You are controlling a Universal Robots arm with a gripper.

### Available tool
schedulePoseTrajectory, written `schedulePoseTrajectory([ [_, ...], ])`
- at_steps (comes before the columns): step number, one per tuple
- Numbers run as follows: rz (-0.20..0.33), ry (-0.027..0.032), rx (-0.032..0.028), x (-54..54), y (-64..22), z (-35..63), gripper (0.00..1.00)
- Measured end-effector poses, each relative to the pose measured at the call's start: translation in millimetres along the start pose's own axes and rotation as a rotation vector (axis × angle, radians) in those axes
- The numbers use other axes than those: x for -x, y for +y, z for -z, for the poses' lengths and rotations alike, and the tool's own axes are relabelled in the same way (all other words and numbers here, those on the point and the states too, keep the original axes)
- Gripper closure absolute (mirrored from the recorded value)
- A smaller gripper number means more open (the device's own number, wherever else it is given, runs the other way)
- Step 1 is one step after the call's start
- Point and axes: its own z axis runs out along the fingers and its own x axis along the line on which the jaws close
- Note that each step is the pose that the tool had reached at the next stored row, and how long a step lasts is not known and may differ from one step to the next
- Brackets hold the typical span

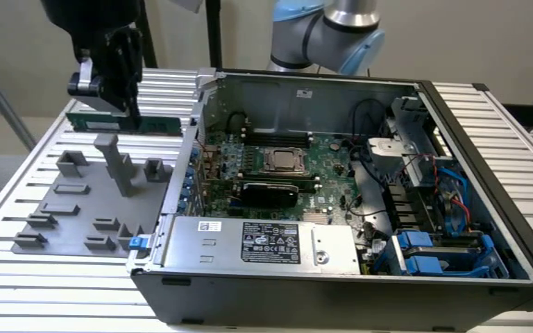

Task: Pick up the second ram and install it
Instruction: 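Pick up the second ram and move it above second insertion slot, then insert the second ram into the second slot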

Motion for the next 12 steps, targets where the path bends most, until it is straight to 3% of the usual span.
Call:
schedulePoseTrajectory([
  [12,0.000,-0.0001,-0.0001,1.5,-54.4,5.3,1.00],
])
